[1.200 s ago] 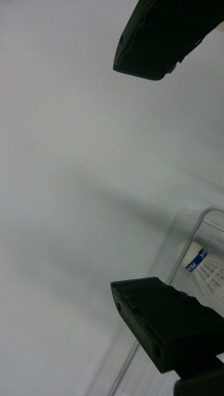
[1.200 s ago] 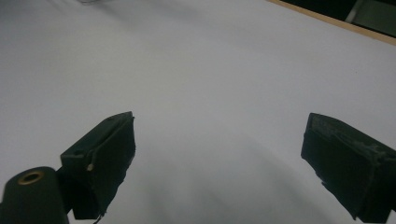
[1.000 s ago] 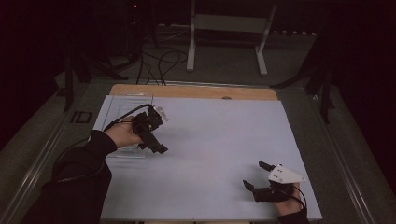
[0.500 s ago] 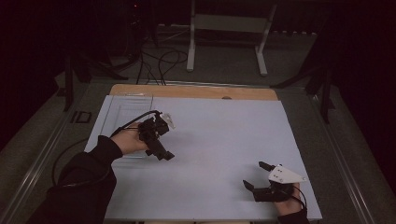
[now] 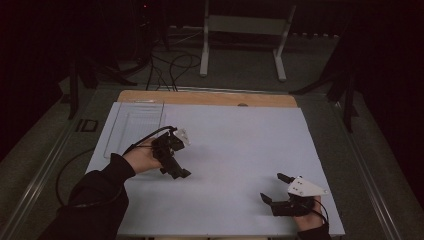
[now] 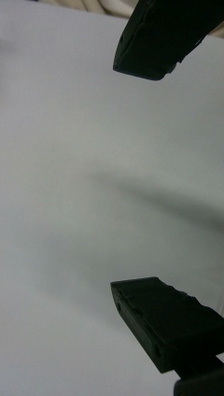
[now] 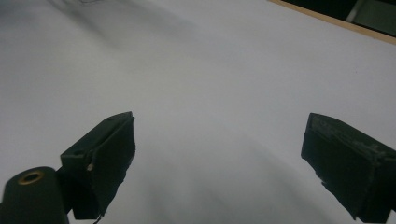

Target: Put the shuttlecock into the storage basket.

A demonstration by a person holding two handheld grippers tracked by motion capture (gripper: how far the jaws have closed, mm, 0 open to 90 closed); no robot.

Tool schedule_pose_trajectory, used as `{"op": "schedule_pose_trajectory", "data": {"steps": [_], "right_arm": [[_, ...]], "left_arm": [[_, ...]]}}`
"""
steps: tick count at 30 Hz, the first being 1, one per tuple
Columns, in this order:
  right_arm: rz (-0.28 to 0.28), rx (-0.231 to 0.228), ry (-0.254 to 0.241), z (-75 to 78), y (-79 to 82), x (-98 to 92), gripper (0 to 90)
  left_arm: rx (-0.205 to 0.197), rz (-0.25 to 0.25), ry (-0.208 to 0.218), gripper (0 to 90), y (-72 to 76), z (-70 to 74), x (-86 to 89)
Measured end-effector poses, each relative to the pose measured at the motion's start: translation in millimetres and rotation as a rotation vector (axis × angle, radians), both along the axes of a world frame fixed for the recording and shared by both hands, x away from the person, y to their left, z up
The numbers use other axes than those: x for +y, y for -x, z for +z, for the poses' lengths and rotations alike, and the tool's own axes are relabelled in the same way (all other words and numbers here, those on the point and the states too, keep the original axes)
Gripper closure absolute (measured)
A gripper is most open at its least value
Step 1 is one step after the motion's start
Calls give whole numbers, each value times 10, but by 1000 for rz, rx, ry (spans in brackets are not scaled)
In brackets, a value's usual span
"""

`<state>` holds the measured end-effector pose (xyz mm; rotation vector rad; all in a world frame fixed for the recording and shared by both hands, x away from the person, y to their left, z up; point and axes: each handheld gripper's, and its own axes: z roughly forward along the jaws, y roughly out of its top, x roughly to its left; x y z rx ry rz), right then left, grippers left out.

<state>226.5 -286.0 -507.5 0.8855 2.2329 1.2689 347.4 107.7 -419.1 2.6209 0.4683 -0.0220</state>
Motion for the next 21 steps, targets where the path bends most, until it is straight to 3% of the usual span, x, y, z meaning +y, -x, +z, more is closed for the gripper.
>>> {"op": "schedule_pose_trajectory", "data": {"steps": [5, 13, 21], "right_arm": [[3, 0, 2, 0, 2, 6, 98], [2, 0, 1, 0, 2, 2, 98], [2, 2, 1, -2, 2, 4, 98]], "left_arm": [[-18, 11, -12, 2, 25, -98, 0], [-38, 45, 3, 2, 43, -210, 23], [-64, 117, -20, 2, 105, -360, 26]]}}
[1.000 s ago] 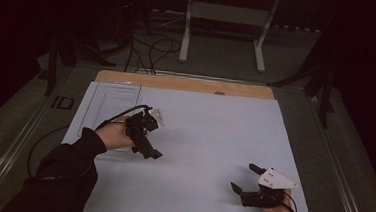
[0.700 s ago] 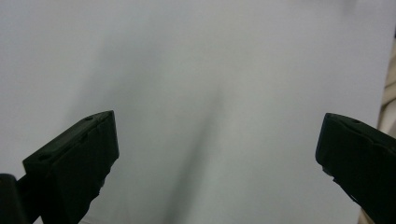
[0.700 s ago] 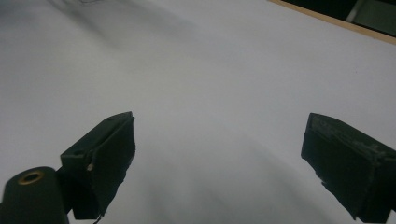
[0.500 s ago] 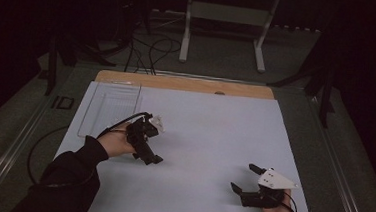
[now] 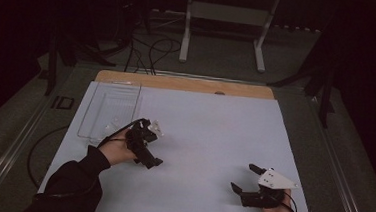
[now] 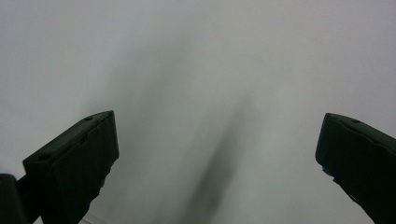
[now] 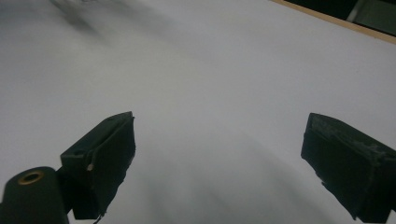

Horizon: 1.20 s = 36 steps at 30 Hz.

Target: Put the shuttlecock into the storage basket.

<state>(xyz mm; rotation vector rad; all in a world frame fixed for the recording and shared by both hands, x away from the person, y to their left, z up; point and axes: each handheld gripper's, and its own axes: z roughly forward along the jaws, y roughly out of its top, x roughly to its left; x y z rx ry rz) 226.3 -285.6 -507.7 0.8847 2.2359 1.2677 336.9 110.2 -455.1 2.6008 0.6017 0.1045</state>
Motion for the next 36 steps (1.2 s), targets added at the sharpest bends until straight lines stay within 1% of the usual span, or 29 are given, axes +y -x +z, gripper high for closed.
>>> {"op": "schedule_pose_trajectory", "data": {"steps": [3, 4, 5, 6, 7, 9, 10, 12, 13, 14, 15, 18, 20, 23, 24, 26, 27, 28, 29, 30, 31, 32, 34, 35, 36], "right_arm": [[2, 1, 0, -1, 0, 3, 98], [2, 2, 1, -1, 1, 4, 98], [3, 1, 1, 0, 1, 3, 98], [3, 1, 0, -1, 0, 2, 99], [2, 2, 0, -2, -2, 0, 98], [2, 4, 3, -4, -1, 0, 98], [2, 4, 2, -4, 0, 2, 98], [4, 2, 2, -3, 0, 2, 98], [3, 3, 0, -3, -1, 1, 98], [3, 3, 0, -3, -1, 0, 99], [3, 1, 0, -3, -1, -1, 98], [2, 1, 0, 2, 3, -3, 98], [3, 1, 0, 0, 1, -3, 98], [4, 6, 2, -4, 2, 2, 98], [4, 6, 2, -3, 1, 3, 98], [4, 3, 1, -3, -1, 3, 99], [3, 4, 0, -3, -1, 2, 98], [2, 5, 0, -3, -1, 1, 98], [2, 7, 2, -5, 0, 1, 98], [2, 7, 2, -5, 1, 3, 98], [3, 8, 1, -4, 3, 6, 98], [5, 5, 2, -4, 2, 7, 98], [6, 5, 1, -3, 2, 7, 98], [3, 7, 2, -5, 1, 6, 98], [3, 7, 3, -6, 0, 5, 98]], "left_arm": [[-8, -1, 13, 2, 18, -35, 2], [-13, 2, 23, 2, 24, -47, 6], [-9, 5, 37, 2, 29, -59, 7], [-9, 5, 37, 2, 29, -59, 7], [-10, 1, 49, 2, 44, -81, 10], [-18, -2, 48, 2, 65, -102, 13], [-16, -6, 61, 2, 86, -113, 14], [-12, -10, 63, 2, 94, -119, 17], [-21, -16, 84, 2, 124, -141, 21], [-21, -16, 84, 2, 124, -141, 21], [-34, -22, 106, 2, 156, -162, 34], [-25, -14, 113, 2, 179, -202, 59], [-21, -10, 129, 2, 198, -232, 79], [-11, -11, 111, 2, 209, -270, 112], [-20, -19, 109, 2, 220, -287, 125], [-16, -22, 116, 2, 224, -294, 135], [-7, -16, 138, 2, 233, -302, 162], [-10, -12, 147, 2, 242, -306, 173], [-11, -18, 144, 2, 245, -305, 182], [-17, -15, 155, 2, 261, -310, 189], [-20, -20, 152, 2, 266, -309, 197], [-23, -15, 161, 2, 286, -315, 202], [-24, -17, 161, 2, 293, -316, 208], [-24, -8, 171, 2, 313, -323, 221], [-23, -11, 174, 2, 324, -327, 231]]}}
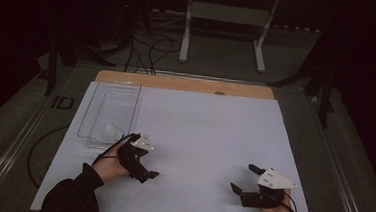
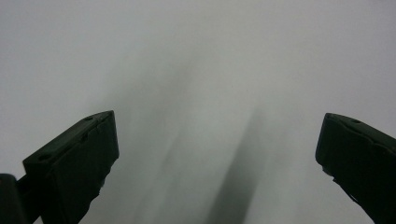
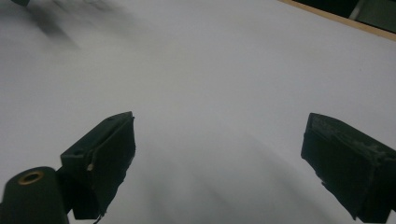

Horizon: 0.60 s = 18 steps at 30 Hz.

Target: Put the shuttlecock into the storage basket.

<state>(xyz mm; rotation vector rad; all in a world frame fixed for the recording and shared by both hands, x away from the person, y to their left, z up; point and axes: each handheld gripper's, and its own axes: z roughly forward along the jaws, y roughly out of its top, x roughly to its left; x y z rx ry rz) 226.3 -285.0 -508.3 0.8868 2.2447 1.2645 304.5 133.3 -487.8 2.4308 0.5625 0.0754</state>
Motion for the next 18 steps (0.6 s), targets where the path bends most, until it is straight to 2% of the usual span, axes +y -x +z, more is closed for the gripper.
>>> {"op": "schedule_pose_trajectory", "data": {"steps": [8, 11, 18], "right_arm": [[-1, -2, -2, 5, 3, -5, 98], [0, -3, -2, 5, 3, -4, 98], [3, -2, 1, 3, 5, 4, 98]], "left_arm": [[-1, 1, 35, 2, 69, -31, 82], [-2, -17, 42, 2, 134, -69, 123], [-17, 17, 63, 2, 204, -122, 199]]}}
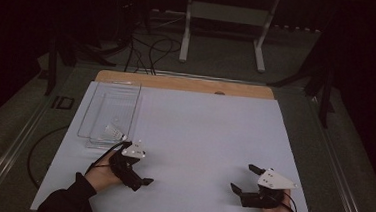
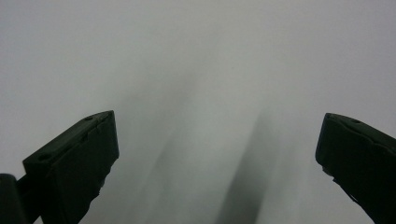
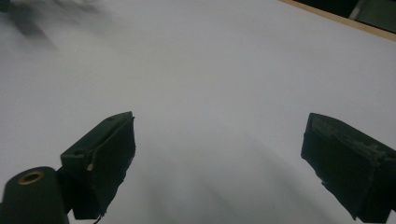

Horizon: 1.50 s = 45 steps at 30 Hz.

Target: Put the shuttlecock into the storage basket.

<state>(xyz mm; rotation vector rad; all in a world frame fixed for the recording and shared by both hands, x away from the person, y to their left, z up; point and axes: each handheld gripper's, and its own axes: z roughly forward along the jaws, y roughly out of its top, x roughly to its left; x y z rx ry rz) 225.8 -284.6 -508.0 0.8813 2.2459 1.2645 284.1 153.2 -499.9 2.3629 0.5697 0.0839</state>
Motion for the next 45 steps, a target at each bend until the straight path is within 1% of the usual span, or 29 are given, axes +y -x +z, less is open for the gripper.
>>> {"op": "schedule_pose_trajectory", "data": {"steps": [1, 2, 4, 5, 6, 7, 8, 12, 18, 19, 21, 25, 26, 27, 29, 33, 37, 38, 40, 43, 45], "right_arm": [[-1, 0, 1, 0, 1, 1, 98], [-3, 0, 2, 0, 1, 1, 98], [-3, 0, 2, -1, 0, 1, 98], [-3, 3, 3, -1, 1, 2, 98], [-3, 3, 3, -1, 1, 2, 98], [-2, 4, 5, -4, -1, 7, 99], [-2, 4, 6, -5, -1, 7, 98], [-2, 4, 8, -9, -4, 7, 98], [-1, 5, 7, -8, -2, 3, 98], [-1, 4, 6, -6, 1, 3, 98], [-2, 2, 6, -4, 3, 1, 99], [-4, -1, 4, -1, 6, -2, 98], [-4, -1, 4, -1, 6, -2, 98], [-2, 1, 4, 0, 6, -3, 99], [-1, 1, 6, -2, 6, -2, 98], [0, 2, 8, -3, 6, -1, 99], [-3, 4, 1, 1, 8, -5, 98], [-3, 4, 1, 1, 8, -5, 98], [1, 2, 4, 0, 8, -4, 98], [3, 2, 5, -1, 8, -1, 98], [2, 2, 4, -1, 11, 0, 98]], "left_arm": [[3, 22, 18, 2, 17, -19, 43], [4, 28, 30, 2, 28, -32, 69], [-4, 42, 39, 2, 52, -58, 99], [-16, 46, 36, 2, 63, -66, 111], [-16, 46, 36, 2, 63, -66, 111], [-25, 58, 51, 2, 93, -98, 132], [-5, 61, 56, 2, 105, -118, 141], [2, 64, 42, 2, 147, -158, 173], [2, 94, 71, 2, 188, -197, 248], [5, 97, 72, 2, 193, -203, 252], [7, 103, 61, 2, 204, -221, 272], [11, 122, 68, 2, 220, -225, 318], [5, 124, 65, 2, 223, -222, 330], [4, 132, 76, 2, 234, -213, 353], [2, 138, 76, 2, 243, -212, 380], [5, 157, 85, 2, 261, -227, 440], [0, 193, 104, 2, 278, -218, 509], [0, 193, 104, 2, 278, -218, 509], [-10, 217, 111, 2, 283, -226, 551], [-12, 224, 111, 2, 291, -247, 566], [-14, 224, 95, 2, 300, -254, 574]]}}
